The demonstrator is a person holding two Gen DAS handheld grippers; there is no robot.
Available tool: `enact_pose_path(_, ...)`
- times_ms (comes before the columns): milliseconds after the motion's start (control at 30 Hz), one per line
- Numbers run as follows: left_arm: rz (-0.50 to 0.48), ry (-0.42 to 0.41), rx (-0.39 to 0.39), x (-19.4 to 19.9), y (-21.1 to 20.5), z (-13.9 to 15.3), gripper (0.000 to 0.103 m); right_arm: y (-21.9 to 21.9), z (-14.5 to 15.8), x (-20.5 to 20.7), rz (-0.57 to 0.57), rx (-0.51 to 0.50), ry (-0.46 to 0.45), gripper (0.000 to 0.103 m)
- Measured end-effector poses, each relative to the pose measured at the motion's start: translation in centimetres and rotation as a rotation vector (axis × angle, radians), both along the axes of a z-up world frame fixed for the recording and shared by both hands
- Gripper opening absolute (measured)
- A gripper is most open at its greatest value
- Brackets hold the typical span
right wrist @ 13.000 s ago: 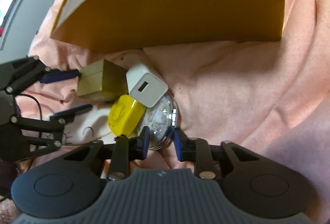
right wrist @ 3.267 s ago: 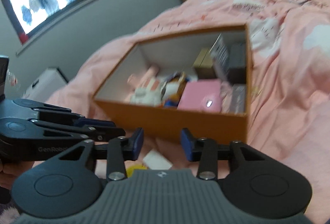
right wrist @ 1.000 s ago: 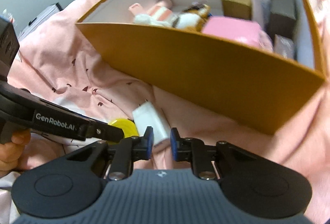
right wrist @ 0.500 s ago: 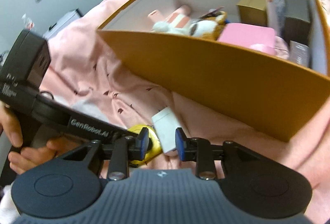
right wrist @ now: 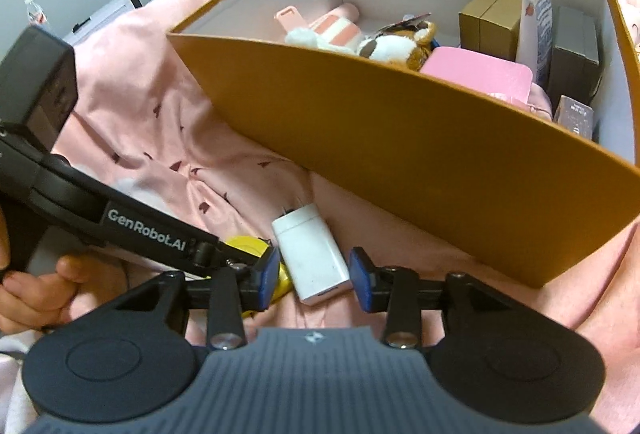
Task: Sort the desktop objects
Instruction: 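Grasp the white USB charger with the right tool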
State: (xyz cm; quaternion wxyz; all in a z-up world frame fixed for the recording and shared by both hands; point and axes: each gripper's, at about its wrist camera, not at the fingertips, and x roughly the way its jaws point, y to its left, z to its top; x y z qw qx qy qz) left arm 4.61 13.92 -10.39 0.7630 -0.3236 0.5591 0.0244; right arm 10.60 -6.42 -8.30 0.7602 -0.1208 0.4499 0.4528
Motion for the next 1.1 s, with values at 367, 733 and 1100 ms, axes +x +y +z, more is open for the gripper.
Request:
enact_pose_path(367, -0.051, -0.062, 0.060, -0.1, -1.0, 1.8, 0.038, -0.1, -0.6, -0.1, -0.038, -0.056, 0.013, 0.043)
enact_pose_path(733, -0.272, -0.150, 0.183, 0.8, -6.0, 2.4, 0.024, -3.9, 0.0, 0.4, -0.216, -0.083, 0.135, 0.043)
enact_pose_path(1100, -0.233, -0.135, 0.152, 0.6, -5.2, 1.4, 0.024, -4.2, -0.6, 1.4, -0.214, -0.022, 0.187, 0.042)
